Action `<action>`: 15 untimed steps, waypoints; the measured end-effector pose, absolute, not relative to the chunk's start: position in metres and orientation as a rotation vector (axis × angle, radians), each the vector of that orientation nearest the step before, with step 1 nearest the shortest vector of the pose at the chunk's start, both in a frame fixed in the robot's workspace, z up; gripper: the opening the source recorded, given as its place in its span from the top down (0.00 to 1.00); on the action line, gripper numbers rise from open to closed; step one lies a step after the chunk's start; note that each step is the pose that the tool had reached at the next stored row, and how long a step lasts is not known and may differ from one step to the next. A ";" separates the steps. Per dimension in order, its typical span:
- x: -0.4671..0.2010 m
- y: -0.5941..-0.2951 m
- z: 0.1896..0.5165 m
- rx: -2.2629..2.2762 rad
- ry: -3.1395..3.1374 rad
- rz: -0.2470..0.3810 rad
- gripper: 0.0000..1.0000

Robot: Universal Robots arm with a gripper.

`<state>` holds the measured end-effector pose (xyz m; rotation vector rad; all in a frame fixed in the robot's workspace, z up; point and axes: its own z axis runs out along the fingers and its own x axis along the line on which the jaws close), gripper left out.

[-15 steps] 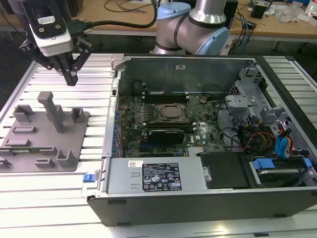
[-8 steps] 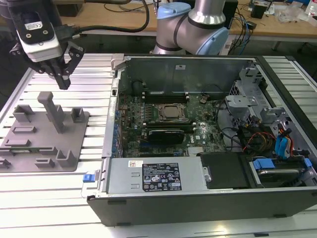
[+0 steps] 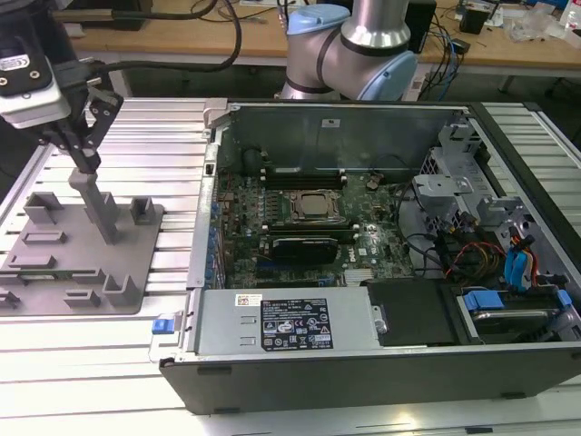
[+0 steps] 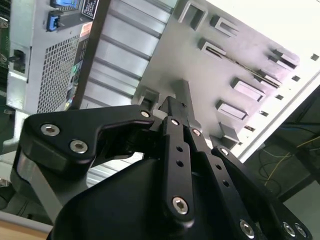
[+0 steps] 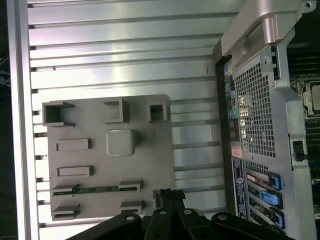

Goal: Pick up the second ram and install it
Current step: 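Reach for the second ram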

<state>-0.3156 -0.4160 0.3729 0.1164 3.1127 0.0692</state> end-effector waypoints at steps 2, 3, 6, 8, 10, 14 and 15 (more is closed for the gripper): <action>-0.323 -0.417 0.371 0.117 3.113 0.069 0.92; -0.327 -0.418 0.370 0.117 3.113 0.069 0.92; -0.339 -0.420 0.367 0.116 3.113 0.069 0.92; -0.347 -0.421 0.365 0.117 3.113 0.069 0.92; -0.354 -0.423 0.362 0.116 3.113 0.069 0.92; -0.369 -0.426 0.356 0.117 3.113 0.069 0.92; -0.373 -0.427 0.354 0.117 3.113 0.069 0.92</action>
